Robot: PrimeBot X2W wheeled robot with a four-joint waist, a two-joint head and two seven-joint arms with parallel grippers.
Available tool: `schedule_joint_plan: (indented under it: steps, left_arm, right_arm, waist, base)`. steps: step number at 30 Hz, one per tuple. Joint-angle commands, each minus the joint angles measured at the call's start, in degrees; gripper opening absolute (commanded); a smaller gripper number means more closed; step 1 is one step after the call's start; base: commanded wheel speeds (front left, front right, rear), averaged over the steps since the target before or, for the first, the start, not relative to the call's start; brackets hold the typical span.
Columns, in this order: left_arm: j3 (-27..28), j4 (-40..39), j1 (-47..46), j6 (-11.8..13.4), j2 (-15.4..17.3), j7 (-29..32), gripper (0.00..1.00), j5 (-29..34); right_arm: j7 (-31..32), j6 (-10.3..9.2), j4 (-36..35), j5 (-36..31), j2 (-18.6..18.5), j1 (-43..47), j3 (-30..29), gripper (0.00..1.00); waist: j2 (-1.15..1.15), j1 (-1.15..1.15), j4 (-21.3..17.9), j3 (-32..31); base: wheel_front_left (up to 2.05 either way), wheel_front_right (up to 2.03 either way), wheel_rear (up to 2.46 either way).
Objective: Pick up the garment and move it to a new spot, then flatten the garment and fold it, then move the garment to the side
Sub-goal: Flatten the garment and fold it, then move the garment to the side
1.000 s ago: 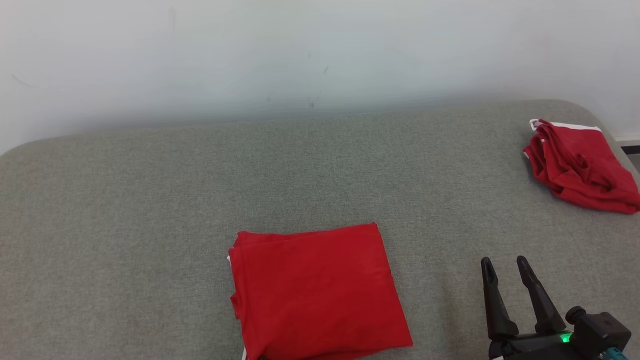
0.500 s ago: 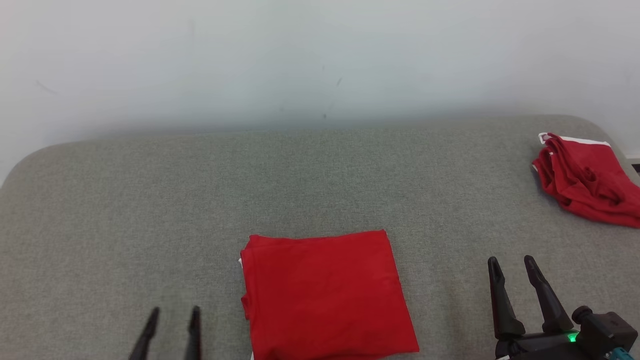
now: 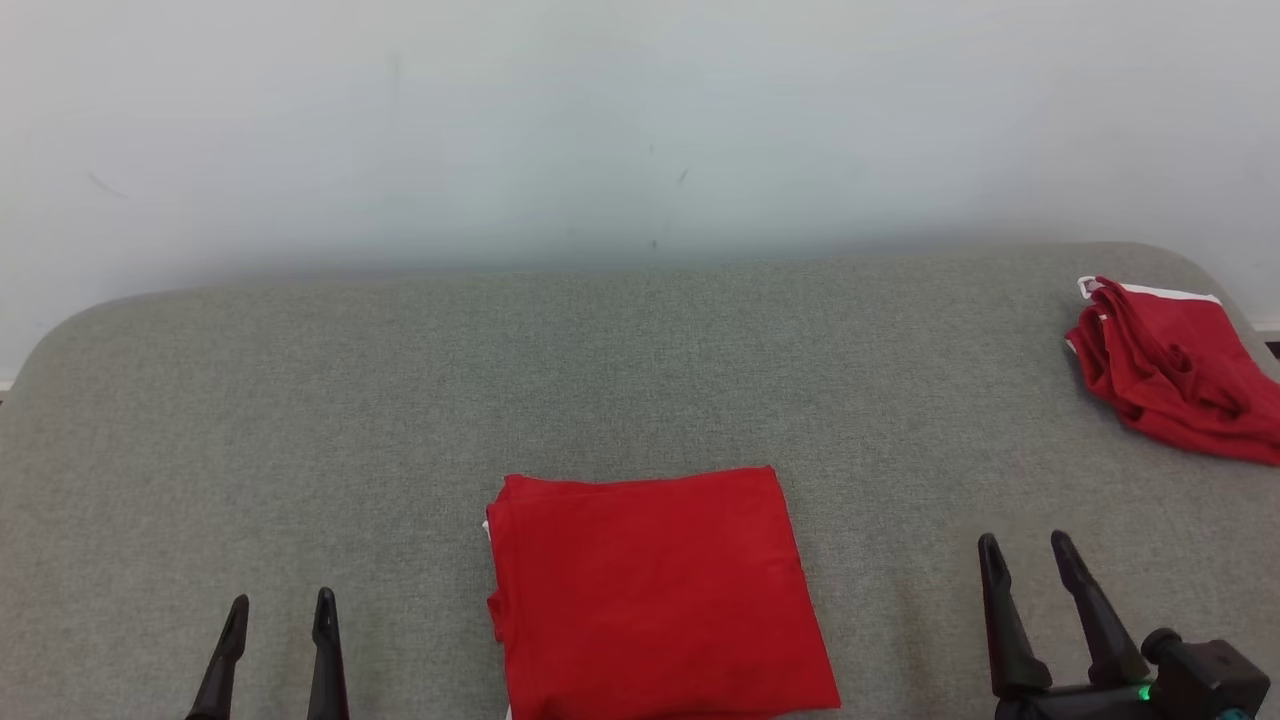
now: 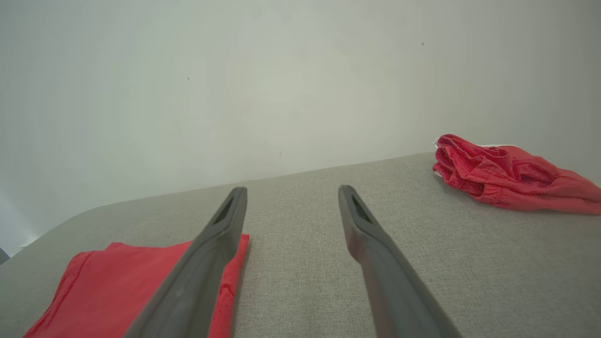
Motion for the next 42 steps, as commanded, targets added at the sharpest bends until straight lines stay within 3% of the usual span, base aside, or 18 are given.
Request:
schedule_joint_plan:
  steps: [1,34,42]
  left_arm:
    - [0.1,0.2,-0.4,-0.2,-0.2,-0.2,1.0,0.4]
    - [-2.4,-3.1,2.8,-0.7,1.4,-0.2,1.0,0.5]
    - [-3.0,-2.6,1.7,-0.2,0.9,-0.2,1.0,1.0]
  right_arm:
    - [0.0,-0.14,0.7,-0.3,0.2,0.7,0.1,1.0]
    - [0.0,-0.15,4.9,-2.1,0.0,0.1,0.8,1.0]
    - [0.0,-0.15,7.2,-0.8,-1.3,-4.6,5.1,1.0]
  waist:
    - [0.0,0.0,0.1,0.0]
    - [0.0,0.0,0.9,0.2]
    - [0.0,0.0,1.9,1.4]
  base:
    - [0.0,0.0,0.0]
    - [0.0,0.0,0.0]
    - [0.0,0.0,0.0]
